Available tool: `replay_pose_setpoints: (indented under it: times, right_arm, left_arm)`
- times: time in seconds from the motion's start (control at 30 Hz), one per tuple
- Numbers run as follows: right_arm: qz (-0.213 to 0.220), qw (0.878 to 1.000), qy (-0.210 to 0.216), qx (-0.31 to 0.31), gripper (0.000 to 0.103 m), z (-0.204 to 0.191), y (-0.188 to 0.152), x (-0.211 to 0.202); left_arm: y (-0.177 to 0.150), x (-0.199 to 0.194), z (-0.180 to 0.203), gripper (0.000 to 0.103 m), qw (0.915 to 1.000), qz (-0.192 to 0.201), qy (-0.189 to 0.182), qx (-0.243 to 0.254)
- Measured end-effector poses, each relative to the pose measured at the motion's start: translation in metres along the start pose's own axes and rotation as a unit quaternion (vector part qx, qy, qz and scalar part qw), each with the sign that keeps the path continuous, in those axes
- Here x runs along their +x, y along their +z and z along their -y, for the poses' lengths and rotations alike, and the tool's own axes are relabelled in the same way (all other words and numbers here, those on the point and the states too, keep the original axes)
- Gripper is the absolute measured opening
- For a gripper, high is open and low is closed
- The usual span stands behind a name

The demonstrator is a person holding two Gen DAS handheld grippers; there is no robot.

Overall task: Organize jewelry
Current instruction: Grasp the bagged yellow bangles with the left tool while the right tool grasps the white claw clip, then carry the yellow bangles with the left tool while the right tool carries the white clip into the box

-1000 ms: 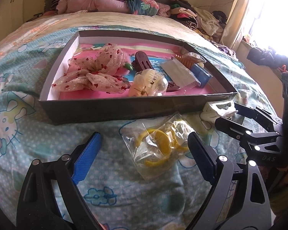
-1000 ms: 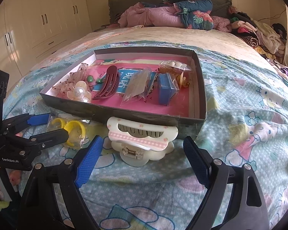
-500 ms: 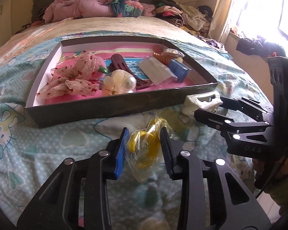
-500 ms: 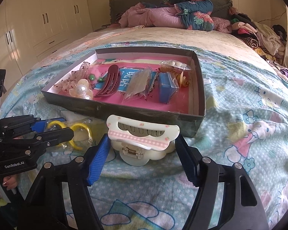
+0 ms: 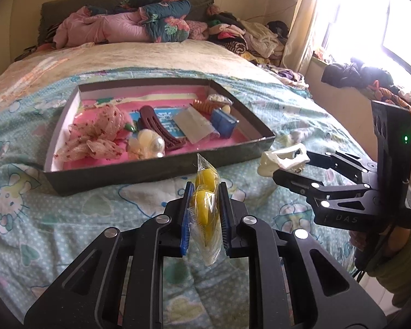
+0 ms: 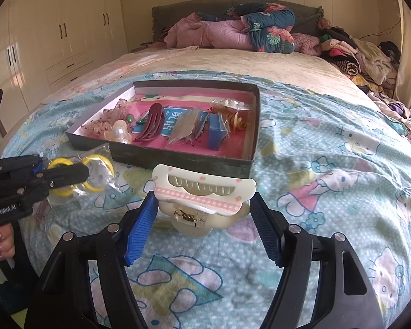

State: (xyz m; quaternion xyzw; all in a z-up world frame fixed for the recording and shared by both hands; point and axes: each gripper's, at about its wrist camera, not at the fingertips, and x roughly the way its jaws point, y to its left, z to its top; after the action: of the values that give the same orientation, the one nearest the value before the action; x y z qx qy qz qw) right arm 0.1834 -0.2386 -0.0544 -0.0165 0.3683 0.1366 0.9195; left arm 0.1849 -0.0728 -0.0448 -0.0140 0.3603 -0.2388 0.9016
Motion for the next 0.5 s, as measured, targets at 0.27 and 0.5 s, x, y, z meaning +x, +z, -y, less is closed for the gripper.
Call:
replay_pose_setpoints:
  times: [0.27, 0.5]
  right_arm:
    - [0.014, 1.0, 0.004, -0.003, 0.067, -0.005, 0.008, -0.009]
    - [0.027, 0.999, 0.013, -0.018, 0.067, -0.018, 0.027, -0.003]
  left_arm:
    - [0.018, -0.021, -0.019, 0.011, 0.999, 0.035, 0.015, -0.026]
    - [0.03, -0.026, -0.05, 0.011, 0.9963, 0.05, 0.039, -0.059]
